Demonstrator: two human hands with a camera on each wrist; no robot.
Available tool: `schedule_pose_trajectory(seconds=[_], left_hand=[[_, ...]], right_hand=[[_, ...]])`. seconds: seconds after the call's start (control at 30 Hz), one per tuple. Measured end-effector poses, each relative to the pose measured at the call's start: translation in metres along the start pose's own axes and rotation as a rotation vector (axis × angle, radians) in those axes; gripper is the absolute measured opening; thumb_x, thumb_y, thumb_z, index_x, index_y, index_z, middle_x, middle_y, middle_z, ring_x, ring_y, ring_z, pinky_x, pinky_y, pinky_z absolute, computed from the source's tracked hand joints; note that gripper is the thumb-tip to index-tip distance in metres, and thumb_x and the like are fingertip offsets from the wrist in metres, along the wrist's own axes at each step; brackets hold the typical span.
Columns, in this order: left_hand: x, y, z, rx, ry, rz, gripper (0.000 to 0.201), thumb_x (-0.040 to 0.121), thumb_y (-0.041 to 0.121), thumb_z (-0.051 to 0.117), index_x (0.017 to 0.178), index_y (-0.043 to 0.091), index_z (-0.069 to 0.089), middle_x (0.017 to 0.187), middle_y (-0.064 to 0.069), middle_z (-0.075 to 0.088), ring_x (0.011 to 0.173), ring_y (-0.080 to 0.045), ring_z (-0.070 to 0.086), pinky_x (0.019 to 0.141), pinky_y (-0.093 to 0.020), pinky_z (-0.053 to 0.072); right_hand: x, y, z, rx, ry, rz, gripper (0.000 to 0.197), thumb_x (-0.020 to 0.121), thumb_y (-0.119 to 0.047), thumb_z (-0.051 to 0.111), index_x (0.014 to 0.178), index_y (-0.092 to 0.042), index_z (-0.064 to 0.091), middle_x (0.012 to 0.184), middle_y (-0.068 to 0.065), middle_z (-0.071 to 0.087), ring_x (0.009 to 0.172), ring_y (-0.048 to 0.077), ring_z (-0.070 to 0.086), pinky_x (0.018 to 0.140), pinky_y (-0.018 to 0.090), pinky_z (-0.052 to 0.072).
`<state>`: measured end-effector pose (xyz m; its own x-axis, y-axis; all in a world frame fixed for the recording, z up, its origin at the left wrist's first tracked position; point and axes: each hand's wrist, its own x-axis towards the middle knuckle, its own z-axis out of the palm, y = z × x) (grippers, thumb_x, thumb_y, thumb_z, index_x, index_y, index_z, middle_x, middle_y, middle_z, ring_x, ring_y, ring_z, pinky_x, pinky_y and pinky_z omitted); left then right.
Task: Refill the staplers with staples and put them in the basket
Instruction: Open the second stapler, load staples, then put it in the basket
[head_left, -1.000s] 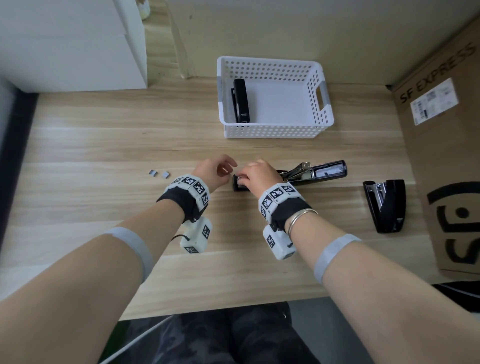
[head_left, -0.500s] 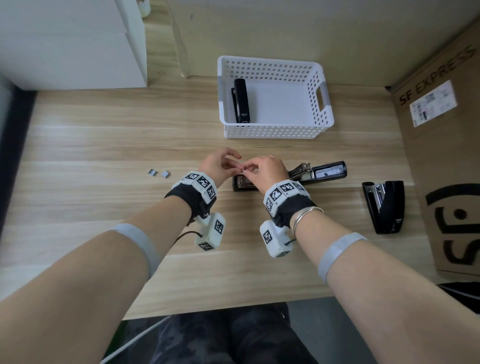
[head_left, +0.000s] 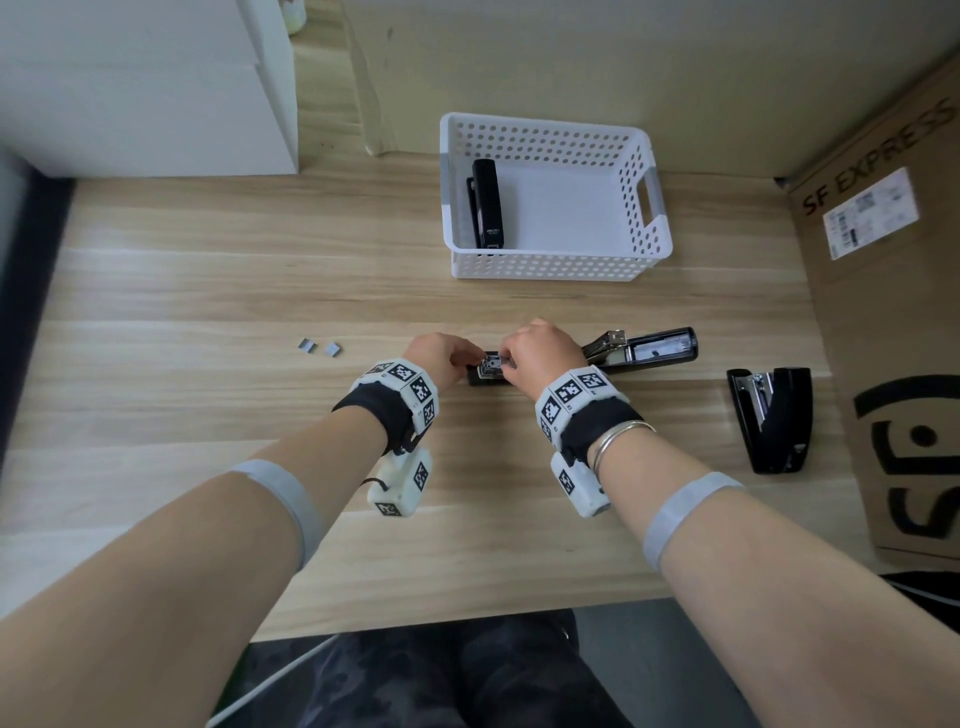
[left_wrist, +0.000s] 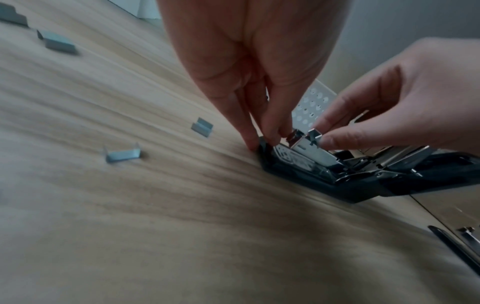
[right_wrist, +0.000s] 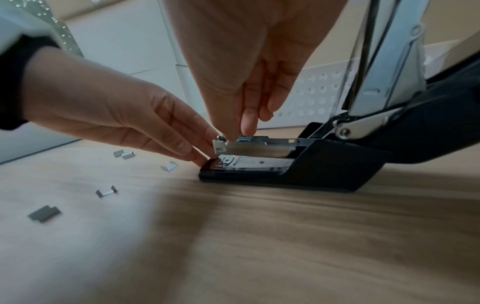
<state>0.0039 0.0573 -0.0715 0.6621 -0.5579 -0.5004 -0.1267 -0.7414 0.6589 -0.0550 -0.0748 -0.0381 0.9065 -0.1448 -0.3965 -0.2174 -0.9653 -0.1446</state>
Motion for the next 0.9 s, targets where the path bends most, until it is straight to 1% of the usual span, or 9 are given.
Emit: schedule_pose_trajectory(seconds=[0.1, 0.2, 0.27, 0.37, 0.47, 0.6, 0.73, 0.83, 0.9], left_hand=[[0.002, 0.000, -0.001, 0.035, 0.007, 0.007, 0.040, 0.087, -0.003, 0.045, 0.117, 0.013, 0.065, 0.122, -0.006, 0.067, 0.117, -0.020, 0.060, 0.103, -0.022, 0.041], [0.002, 0.002, -0.003, 0.087, -0.020, -0.002, 0.041, 0.089, -0.001, 0.042, 0.122, 0.014, 0.062, 0.127, -0.004, 0.064, 0.120, -0.020, 0.057, 0.106, -0.024, 0.040], [0.003, 0.002, -0.003, 0.097, -0.025, -0.003, 0.042, 0.089, -0.002, 0.041, 0.123, 0.014, 0.061, 0.127, -0.004, 0.064, 0.120, -0.020, 0.057, 0.106, -0.025, 0.040], [0.004, 0.002, -0.004, 0.118, -0.035, 0.003, 0.043, 0.088, -0.002, 0.042, 0.123, 0.015, 0.061, 0.127, -0.004, 0.064, 0.121, -0.020, 0.057, 0.107, -0.026, 0.040], [0.004, 0.004, -0.006, 0.137, -0.058, 0.004, 0.044, 0.089, -0.002, 0.040, 0.126, 0.014, 0.059, 0.130, -0.002, 0.062, 0.123, -0.020, 0.055, 0.109, -0.026, 0.038], [0.002, 0.006, -0.007, 0.136, -0.050, 0.016, 0.046, 0.089, -0.003, 0.037, 0.126, 0.014, 0.059, 0.129, -0.003, 0.063, 0.123, -0.020, 0.055, 0.109, -0.026, 0.037], [0.000, 0.005, -0.008, 0.104, -0.036, 0.026, 0.046, 0.089, -0.005, 0.037, 0.125, 0.013, 0.059, 0.124, -0.004, 0.066, 0.120, -0.018, 0.057, 0.106, -0.022, 0.039], [-0.001, 0.005, -0.009, 0.093, -0.059, 0.034, 0.047, 0.088, -0.006, 0.036, 0.125, 0.013, 0.058, 0.123, -0.004, 0.067, 0.118, -0.018, 0.058, 0.103, -0.022, 0.042], [-0.001, 0.003, -0.011, 0.088, -0.062, 0.039, 0.046, 0.088, -0.007, 0.037, 0.123, 0.012, 0.059, 0.122, -0.005, 0.067, 0.115, -0.019, 0.060, 0.097, -0.020, 0.042]], right_hand=[[0.003, -0.002, -0.002, -0.014, -0.027, 0.006, 0.023, 0.090, -0.019, 0.052, 0.101, -0.013, 0.071, 0.102, 0.007, 0.069, 0.110, 0.025, 0.055, 0.090, 0.034, 0.051], [0.004, -0.002, -0.006, -0.023, -0.061, 0.029, 0.021, 0.089, -0.021, 0.054, 0.101, -0.017, 0.071, 0.103, 0.008, 0.069, 0.103, 0.028, 0.060, 0.085, 0.034, 0.053], [0.004, -0.002, -0.007, -0.049, -0.073, 0.017, 0.022, 0.091, -0.021, 0.053, 0.103, -0.017, 0.071, 0.104, 0.009, 0.069, 0.102, 0.028, 0.060, 0.082, 0.034, 0.051], [0.007, -0.003, -0.006, -0.054, -0.092, 0.018, 0.022, 0.093, -0.021, 0.053, 0.105, -0.015, 0.070, 0.106, 0.011, 0.068, 0.104, 0.029, 0.060, 0.082, 0.033, 0.050], [0.012, 0.000, -0.008, 0.031, -0.145, 0.076, 0.022, 0.094, -0.022, 0.056, 0.109, -0.015, 0.070, 0.110, 0.011, 0.068, 0.106, 0.029, 0.061, 0.083, 0.031, 0.049], [0.019, 0.001, -0.005, 0.122, -0.161, 0.136, 0.022, 0.094, -0.019, 0.054, 0.107, -0.013, 0.072, 0.105, 0.011, 0.070, 0.103, 0.027, 0.063, 0.074, 0.025, 0.044], [0.021, -0.001, 0.002, 0.104, -0.119, 0.173, 0.017, 0.090, -0.025, 0.062, 0.099, -0.015, 0.073, 0.103, 0.011, 0.068, 0.099, 0.028, 0.063, 0.075, 0.028, 0.046], [0.021, 0.004, 0.002, 0.068, -0.105, 0.190, 0.016, 0.089, -0.015, 0.061, 0.100, -0.011, 0.072, 0.103, 0.011, 0.068, 0.098, 0.028, 0.063, 0.078, 0.030, 0.049], [0.019, 0.008, 0.000, 0.048, -0.102, 0.203, 0.019, 0.089, -0.006, 0.058, 0.103, -0.008, 0.070, 0.105, 0.013, 0.068, 0.097, 0.029, 0.064, 0.080, 0.032, 0.051]])
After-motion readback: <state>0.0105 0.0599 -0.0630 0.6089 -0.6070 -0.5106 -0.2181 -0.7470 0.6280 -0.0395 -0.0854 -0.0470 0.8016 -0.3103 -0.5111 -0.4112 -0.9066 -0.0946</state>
